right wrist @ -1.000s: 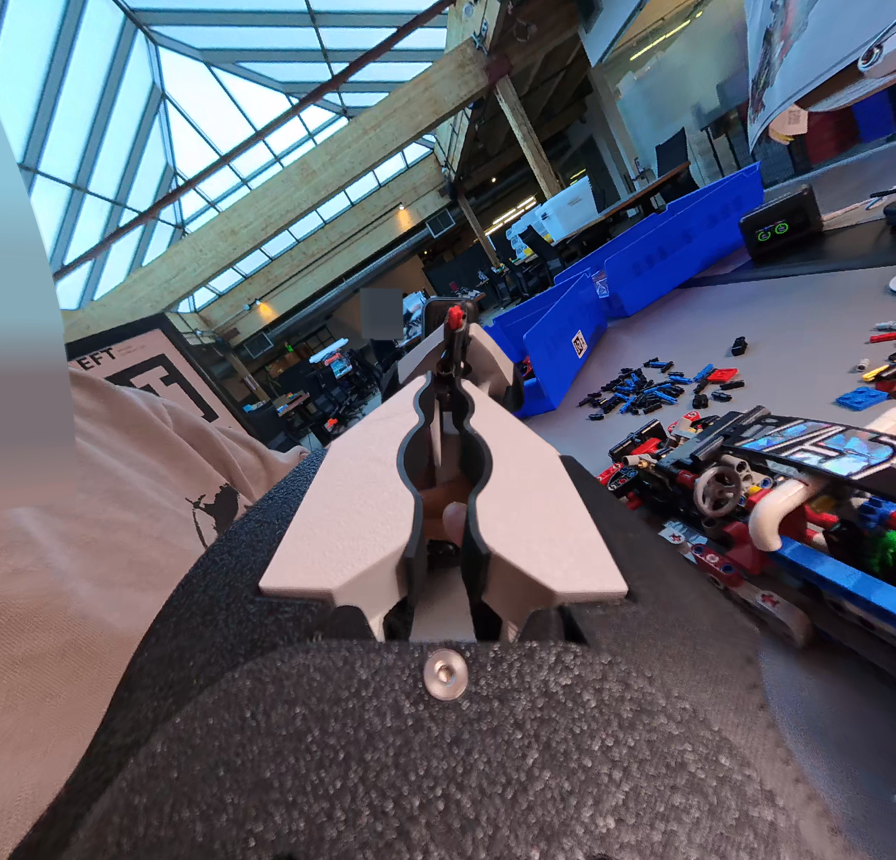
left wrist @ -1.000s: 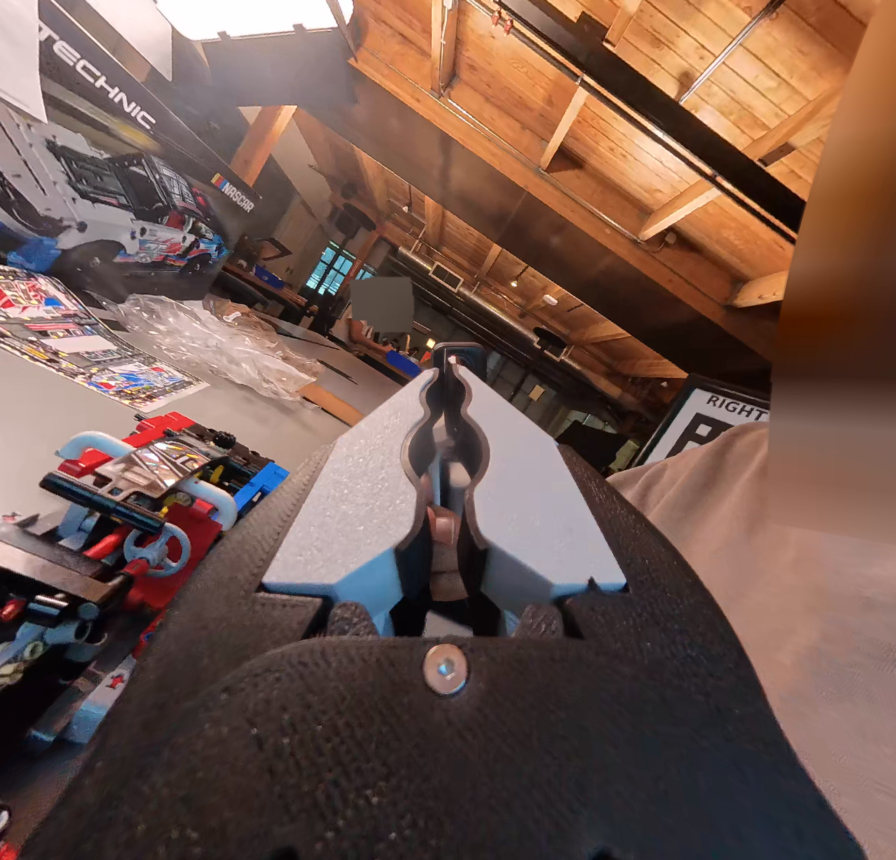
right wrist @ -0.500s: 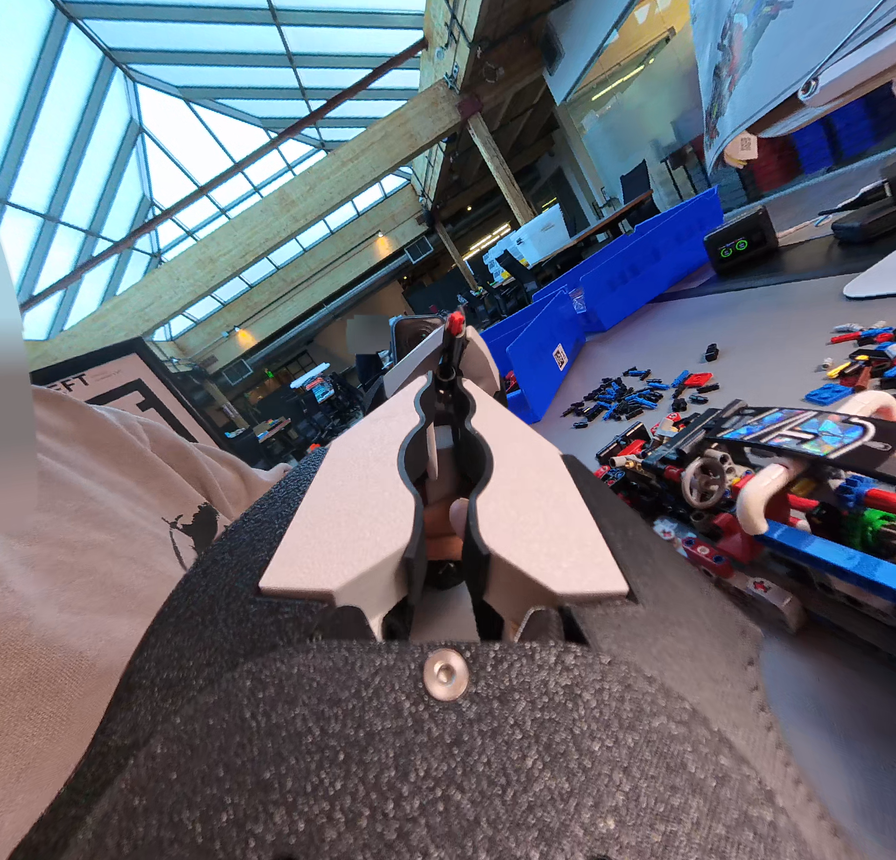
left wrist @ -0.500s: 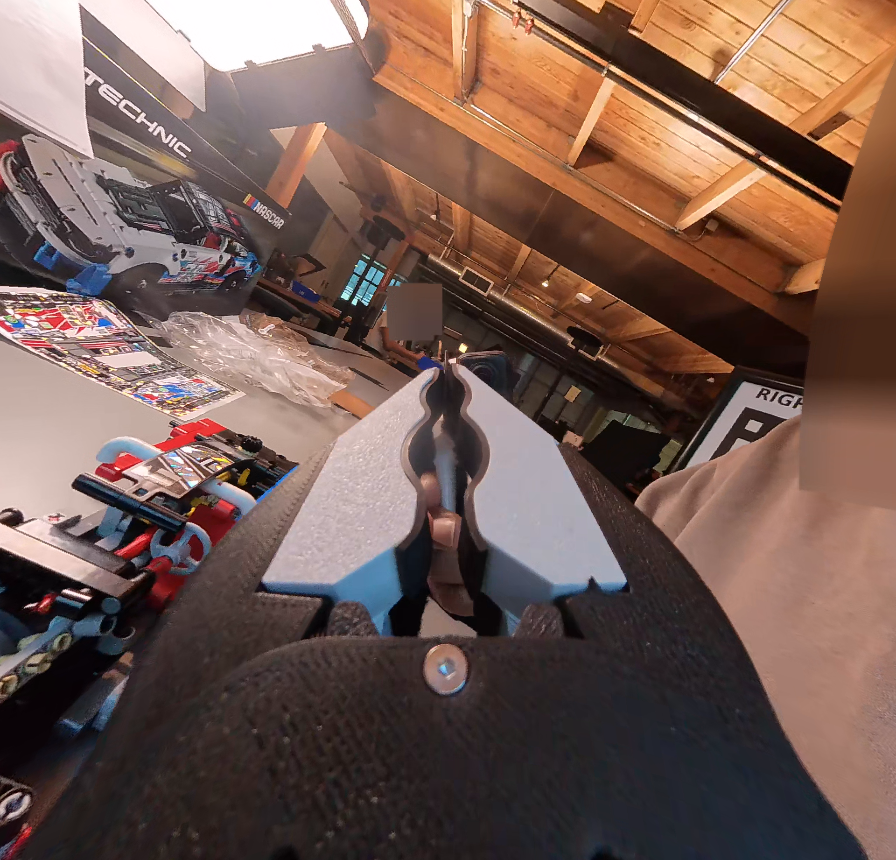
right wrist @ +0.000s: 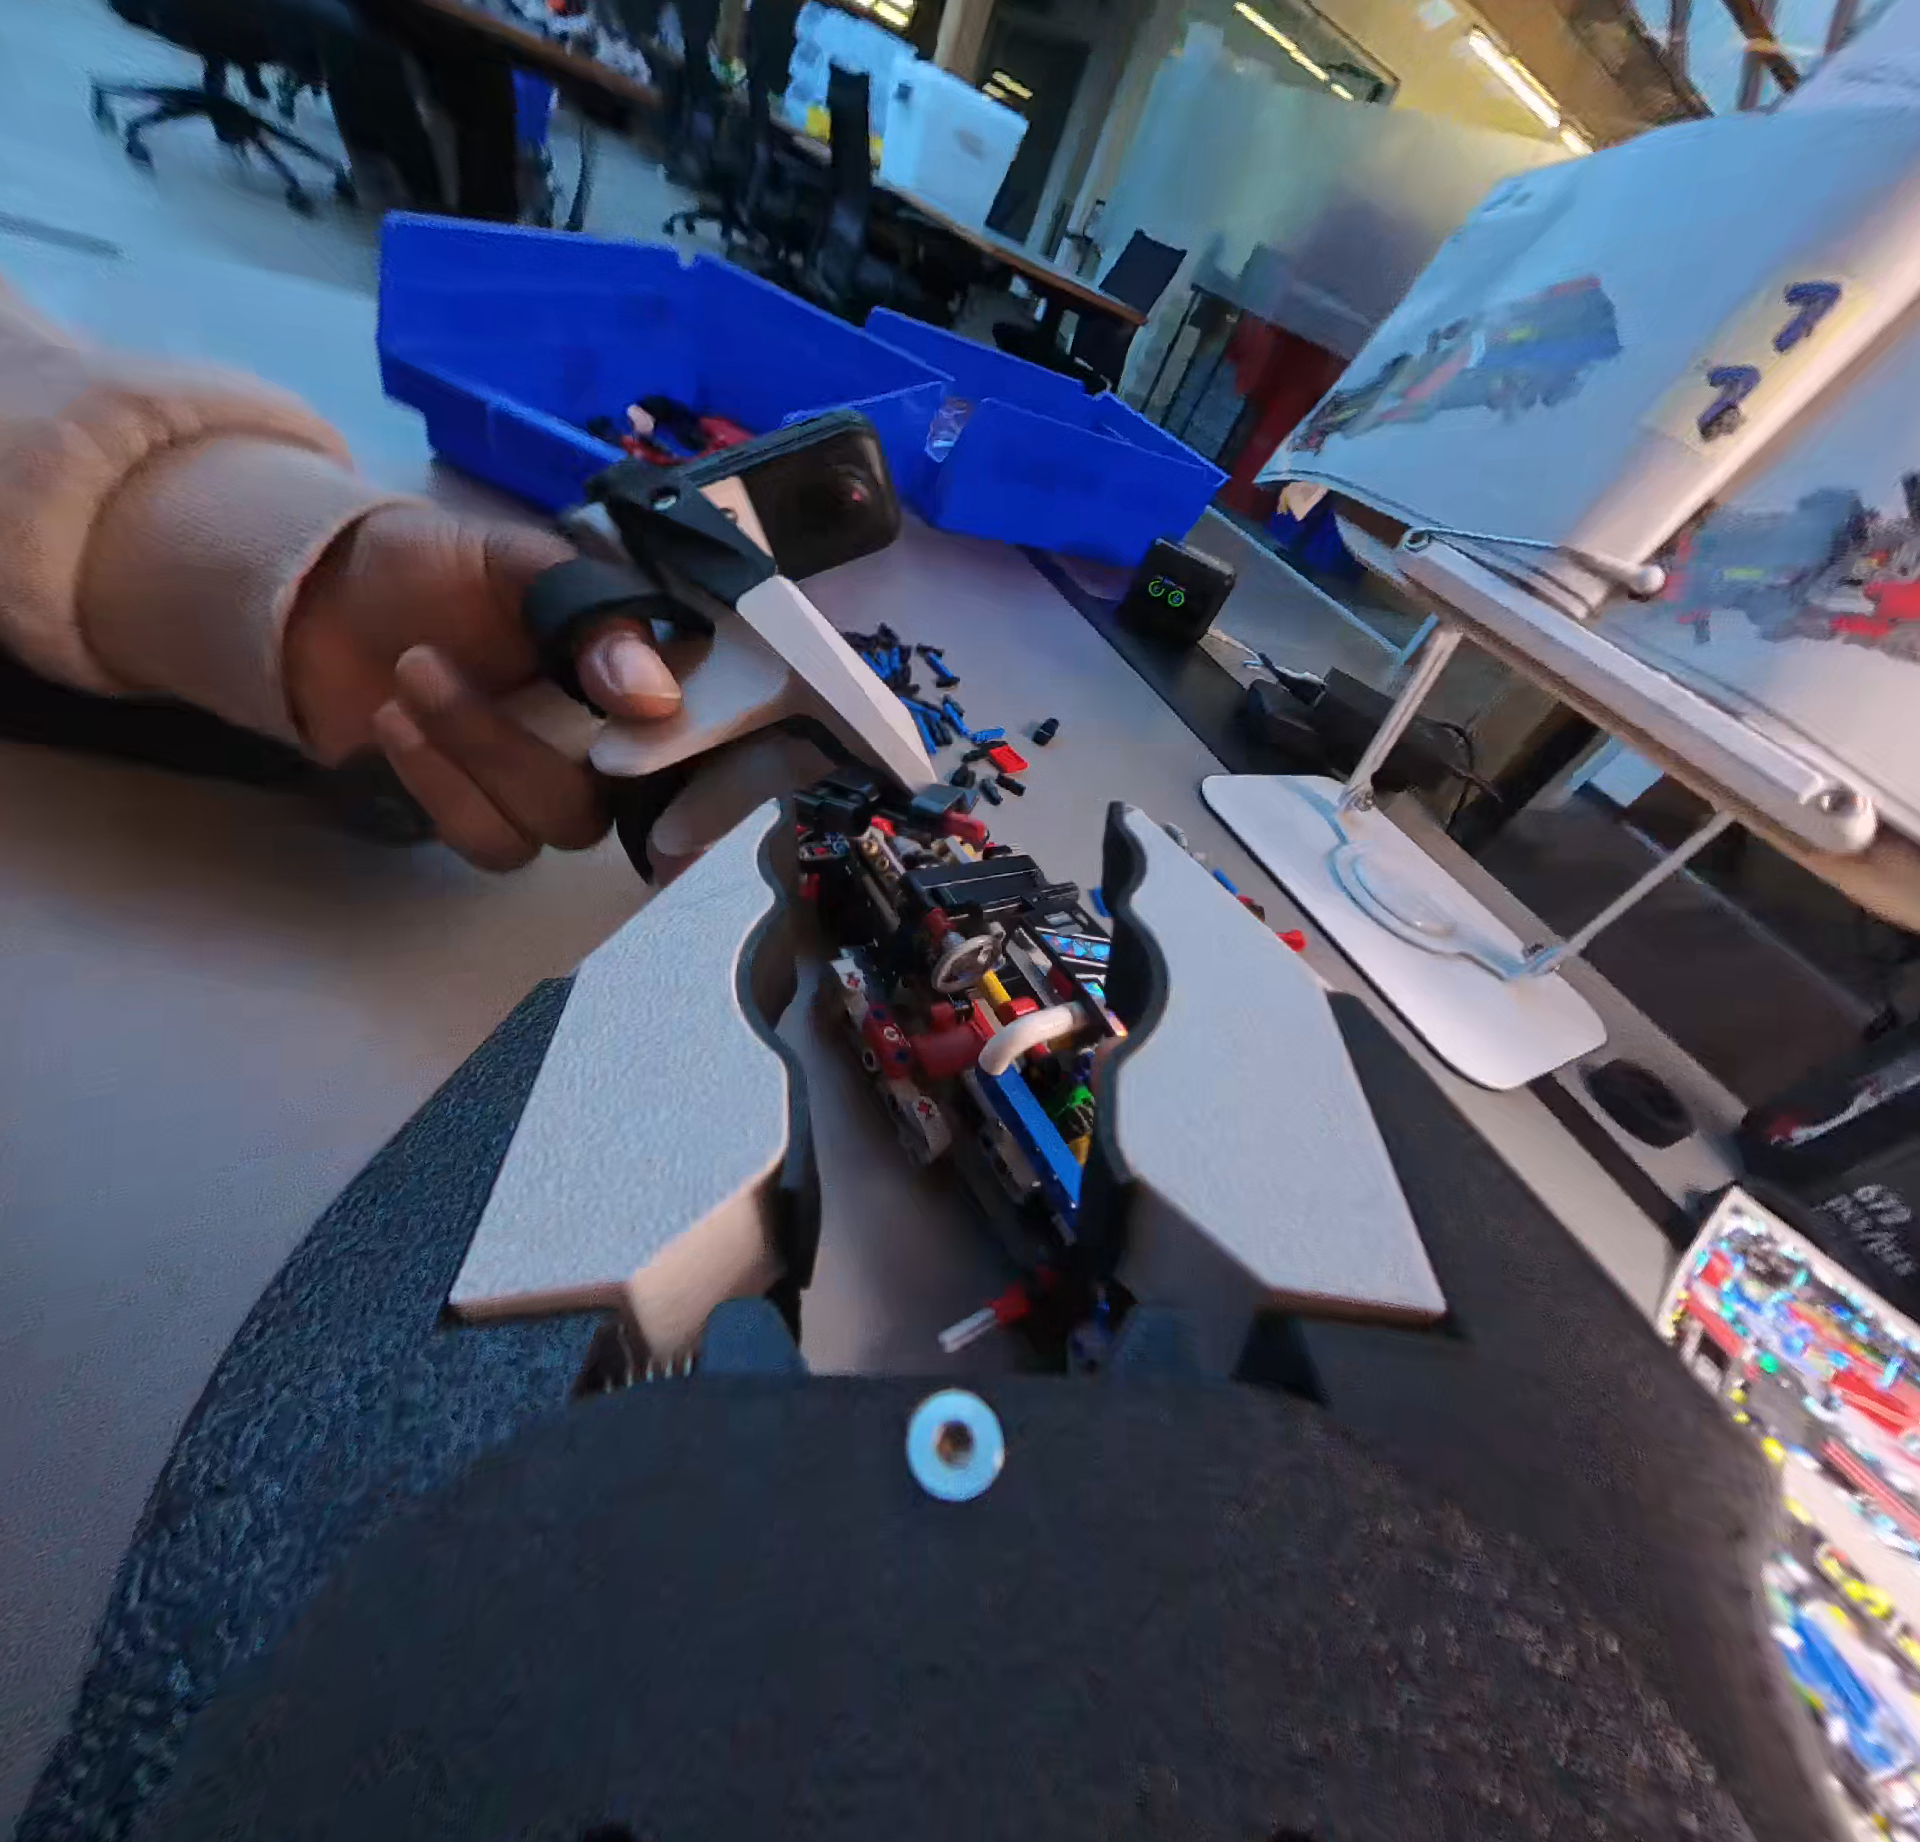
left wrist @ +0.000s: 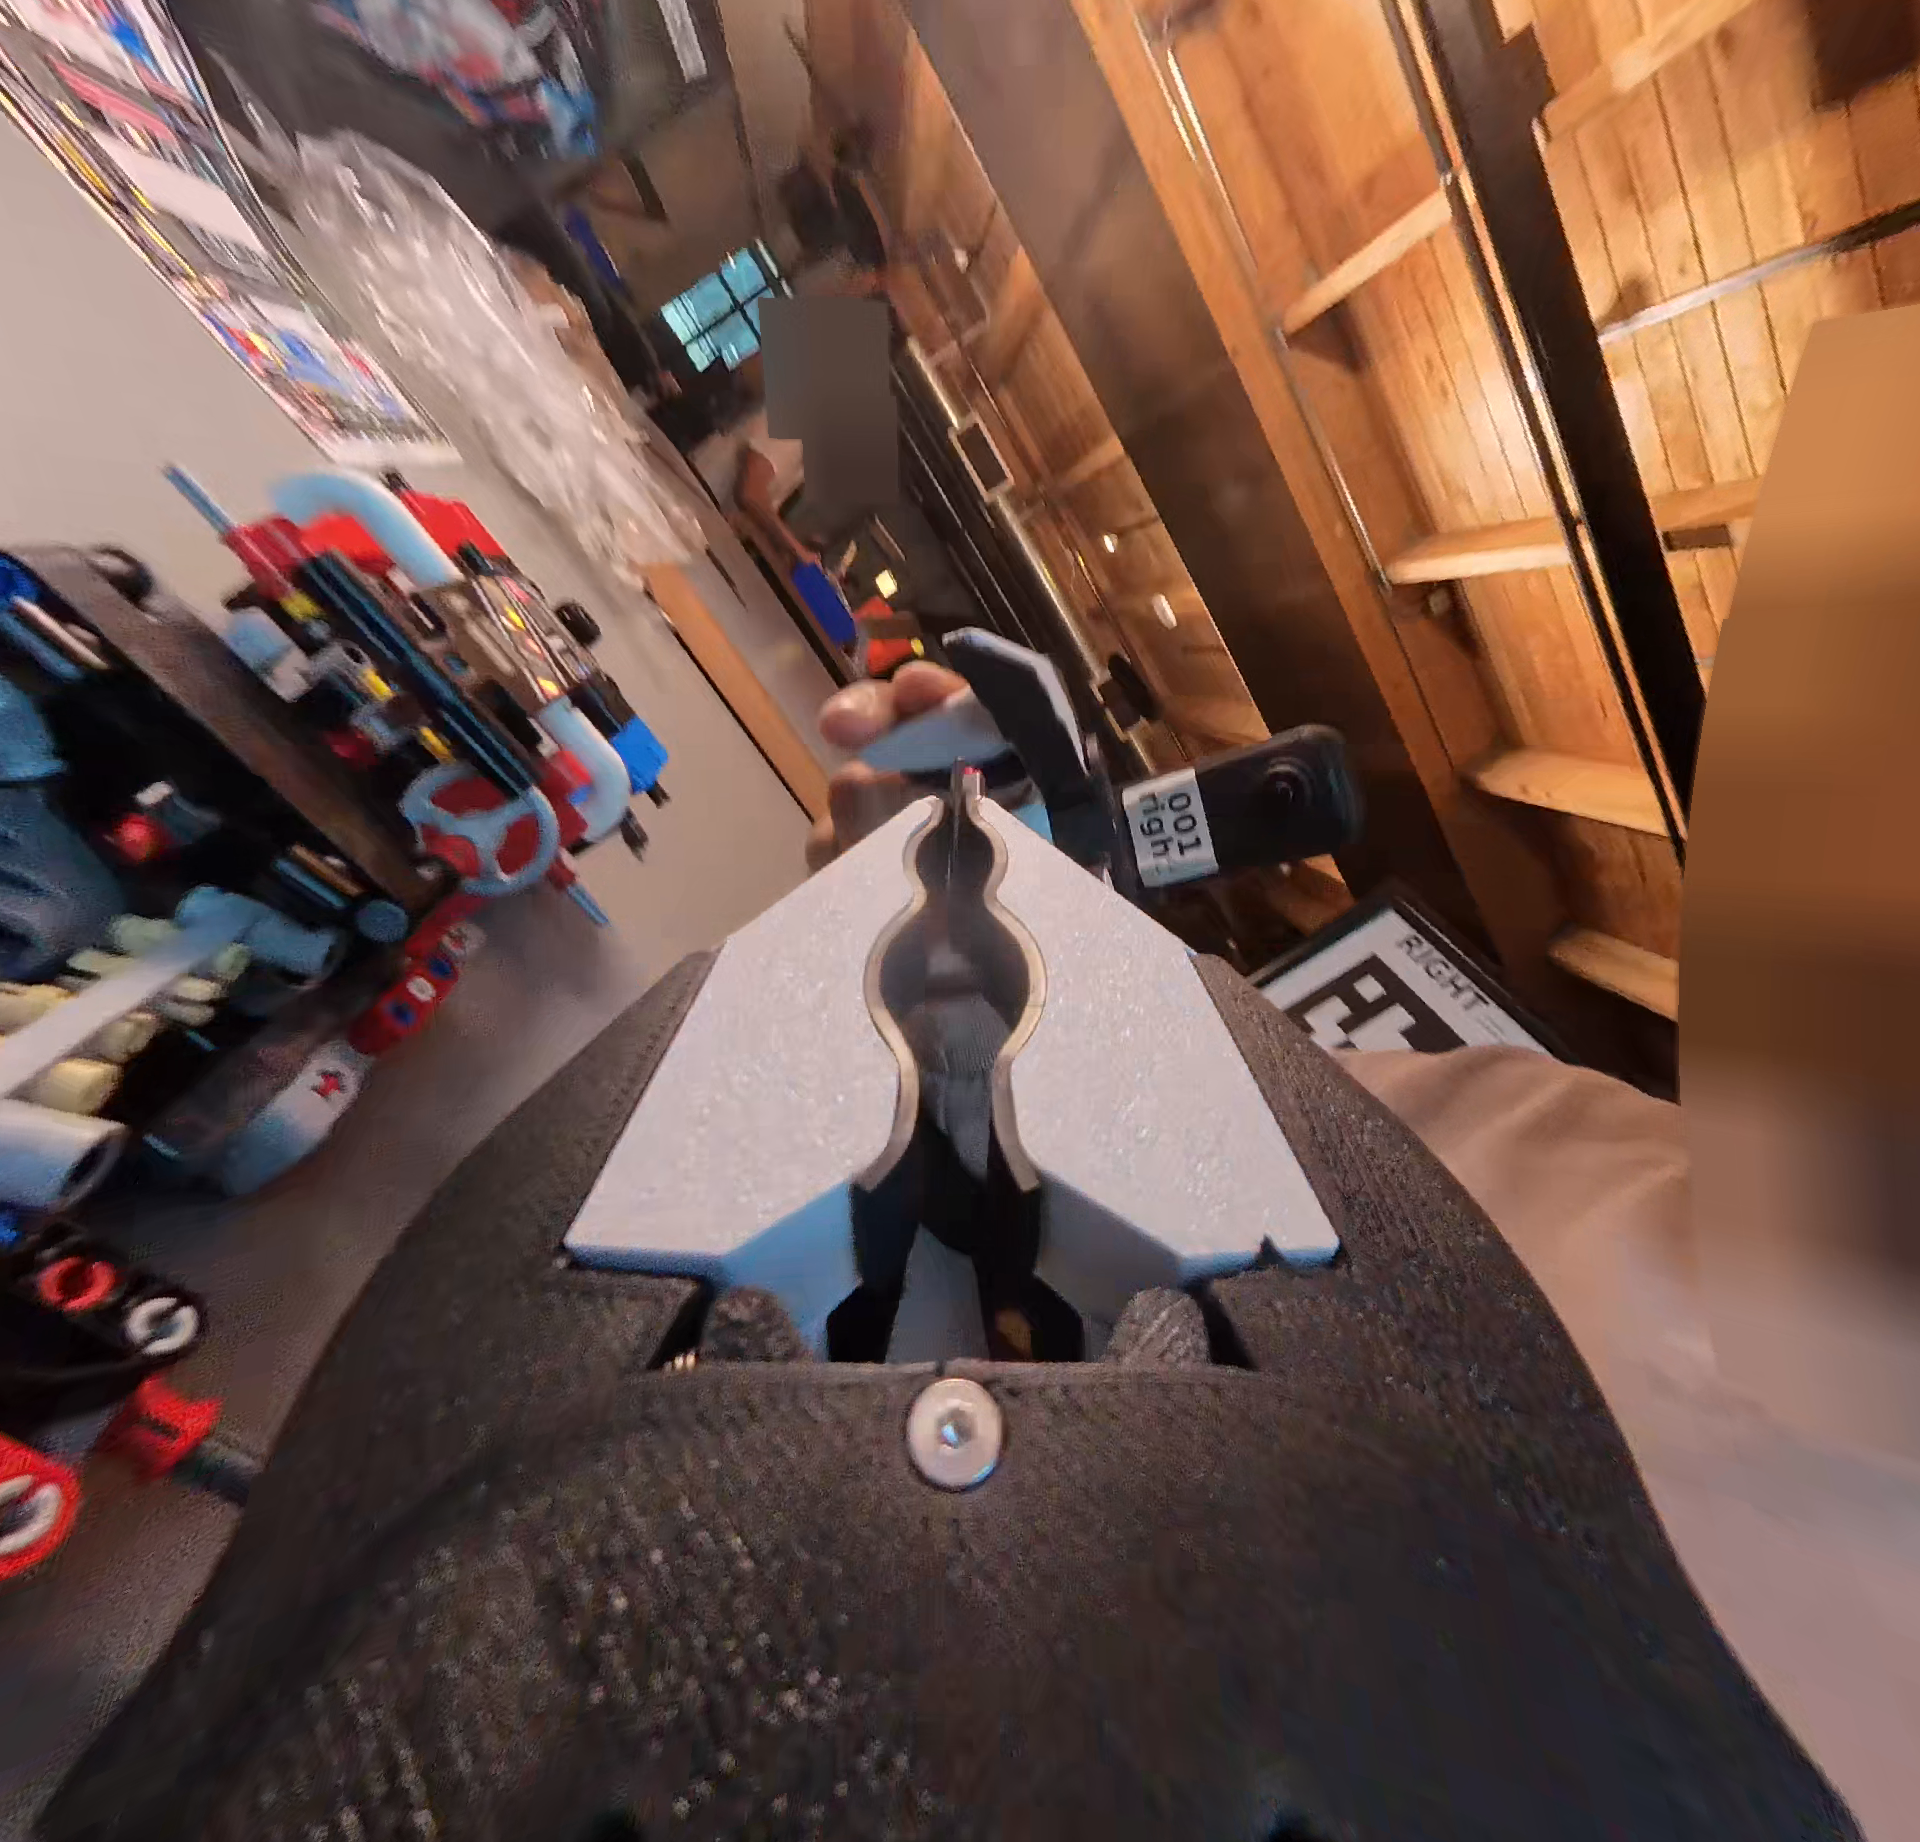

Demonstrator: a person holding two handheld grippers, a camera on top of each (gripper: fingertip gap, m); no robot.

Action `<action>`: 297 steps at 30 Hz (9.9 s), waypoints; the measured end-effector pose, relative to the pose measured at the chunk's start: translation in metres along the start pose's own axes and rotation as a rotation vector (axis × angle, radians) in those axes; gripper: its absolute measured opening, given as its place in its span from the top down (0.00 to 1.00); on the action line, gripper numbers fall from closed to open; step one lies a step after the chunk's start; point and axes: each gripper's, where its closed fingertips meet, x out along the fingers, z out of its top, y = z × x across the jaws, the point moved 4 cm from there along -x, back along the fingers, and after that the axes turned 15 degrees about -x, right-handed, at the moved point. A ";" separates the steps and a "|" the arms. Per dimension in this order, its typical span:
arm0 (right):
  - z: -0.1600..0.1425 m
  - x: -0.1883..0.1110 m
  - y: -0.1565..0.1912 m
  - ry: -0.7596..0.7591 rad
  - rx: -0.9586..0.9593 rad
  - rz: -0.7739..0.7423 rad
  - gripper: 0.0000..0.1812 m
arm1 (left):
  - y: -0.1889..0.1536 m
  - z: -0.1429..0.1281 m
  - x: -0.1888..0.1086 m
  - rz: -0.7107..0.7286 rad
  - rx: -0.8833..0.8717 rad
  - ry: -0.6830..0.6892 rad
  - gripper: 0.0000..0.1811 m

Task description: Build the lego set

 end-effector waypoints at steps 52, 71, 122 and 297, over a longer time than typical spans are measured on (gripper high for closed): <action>0.011 -0.005 0.023 -0.144 -0.010 0.348 0.76 | -0.018 -0.029 -0.011 0.056 0.213 0.547 0.98; -0.006 -0.002 0.062 -0.057 -0.353 0.450 0.89 | 0.013 -0.053 -0.018 0.078 -0.054 0.744 0.98; 0.020 -0.002 0.026 0.571 0.226 0.882 1.00 | -0.017 -0.054 -0.006 0.222 0.864 0.495 0.96; -0.026 -0.042 0.037 0.187 0.056 0.348 0.99 | 0.025 -0.055 -0.015 0.461 0.947 0.587 0.85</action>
